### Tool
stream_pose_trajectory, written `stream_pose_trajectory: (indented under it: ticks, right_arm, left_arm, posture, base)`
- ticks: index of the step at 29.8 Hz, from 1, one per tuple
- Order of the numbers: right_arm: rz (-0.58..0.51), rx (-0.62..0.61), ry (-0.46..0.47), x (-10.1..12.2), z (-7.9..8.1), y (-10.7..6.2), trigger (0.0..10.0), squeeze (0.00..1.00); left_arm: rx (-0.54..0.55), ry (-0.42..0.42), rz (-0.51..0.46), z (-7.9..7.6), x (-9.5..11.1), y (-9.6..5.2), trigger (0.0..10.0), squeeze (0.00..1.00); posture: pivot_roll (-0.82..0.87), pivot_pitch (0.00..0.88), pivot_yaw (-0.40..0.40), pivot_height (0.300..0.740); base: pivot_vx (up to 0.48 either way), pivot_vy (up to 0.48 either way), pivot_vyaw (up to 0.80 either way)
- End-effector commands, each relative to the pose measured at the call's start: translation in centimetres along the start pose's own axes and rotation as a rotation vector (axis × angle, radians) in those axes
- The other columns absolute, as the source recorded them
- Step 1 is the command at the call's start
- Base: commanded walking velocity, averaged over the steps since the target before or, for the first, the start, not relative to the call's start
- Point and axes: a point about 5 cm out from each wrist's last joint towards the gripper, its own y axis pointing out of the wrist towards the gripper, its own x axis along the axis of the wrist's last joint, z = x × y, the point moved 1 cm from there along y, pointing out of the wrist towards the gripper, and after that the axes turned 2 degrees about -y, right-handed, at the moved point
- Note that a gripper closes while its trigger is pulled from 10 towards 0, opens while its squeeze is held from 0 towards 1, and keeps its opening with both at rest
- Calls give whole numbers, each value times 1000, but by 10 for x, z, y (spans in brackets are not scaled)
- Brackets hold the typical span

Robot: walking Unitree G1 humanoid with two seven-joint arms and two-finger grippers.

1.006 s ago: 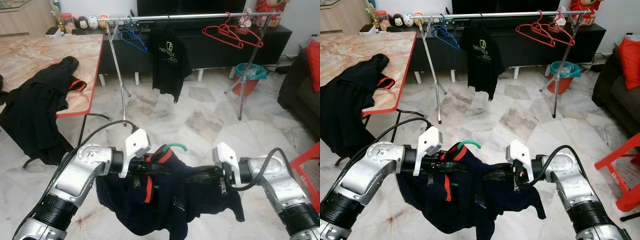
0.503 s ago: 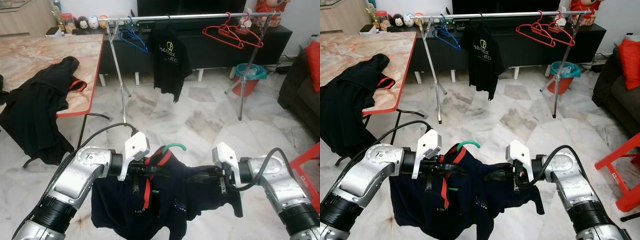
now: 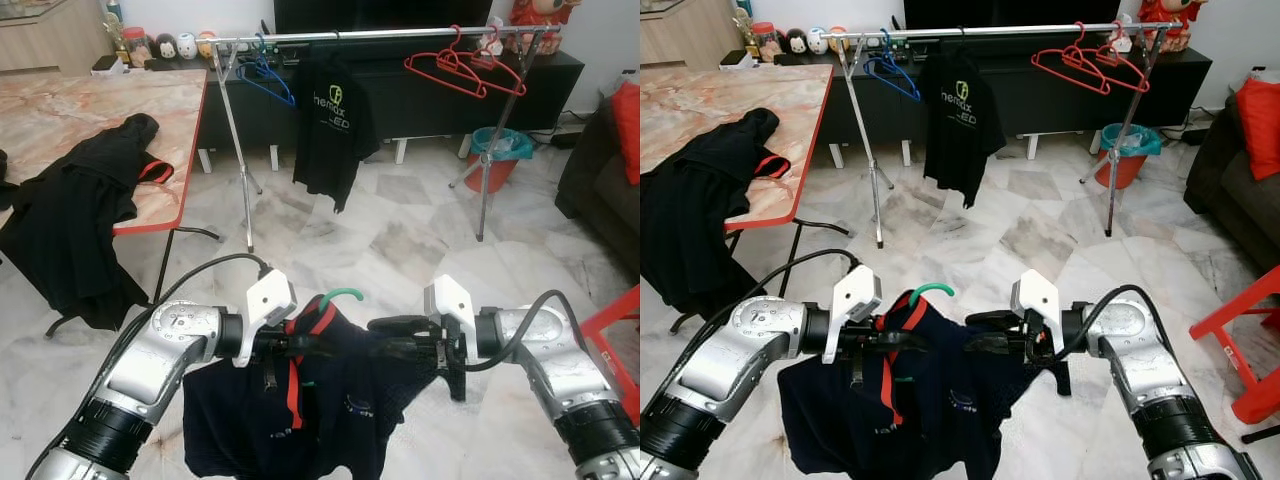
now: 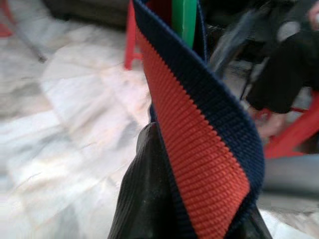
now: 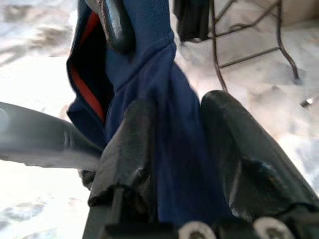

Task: Hang hanger

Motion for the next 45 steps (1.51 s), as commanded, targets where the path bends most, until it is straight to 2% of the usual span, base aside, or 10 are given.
stream_pose_trajectory:
  ticks: [1,8,10,14,15,21,27,32,40,45]
  right_arm:
    - [18,-88,-18,0,-10,-9,10000,1000]
    - [12,-417,-11,-8,-32,-19,10000,1000]
    - [-14,-562,5,-9,-41,-23,10000,0]
    - [-62,-737,47,-11,-51,-28,10000,0]
    - [-78,-850,89,-17,-54,-30,10000,0]
    - [-122,-1191,380,-60,-37,-14,10000,0]
    - [-160,-1297,517,-81,-16,3,10000,0]
    - [-168,-1245,484,-78,-9,19,10000,0]
    - [-186,-1326,502,-85,-5,10,10000,0]
    - [-210,-1342,491,-81,-6,12,10000,0]
  left_arm:
    - [119,17,-16,13,1,-9,0,0]
    - [408,-1,-38,38,-6,-17,0,0]
    - [511,-2,-41,44,-10,-18,0,0]
    - [603,-27,-58,49,-13,-17,2980,0]
    - [660,-59,-72,51,-16,-14,10000,0]
    - [848,-152,-189,55,-23,-10,10000,0]
    - [939,-202,-187,50,-49,-19,10000,0]
    - [1060,-238,-223,47,-61,-37,10000,0]
    - [1244,-242,-186,43,-85,-69,10000,0]
    - [1251,-231,-182,49,-83,-65,10000,0]
  posture:
    - [46,0,10,740]
    - [50,3,10,740]
    - [44,7,12,740]
    - [42,8,12,740]
    - [41,9,11,740]
    - [37,0,7,740]
    - [31,0,0,740]
    - [29,0,-7,740]
    - [22,0,-25,740]
    - [-4,0,-10,740]
  base:
    - [0,0,0]
    - [0,0,0]
    - [0,0,0]
    - [0,0,0]
    - [0,0,0]
    - [0,0,0]
    - [0,0,0]
    - [0,0,0]
    - [0,0,0]
    - [0,0,0]
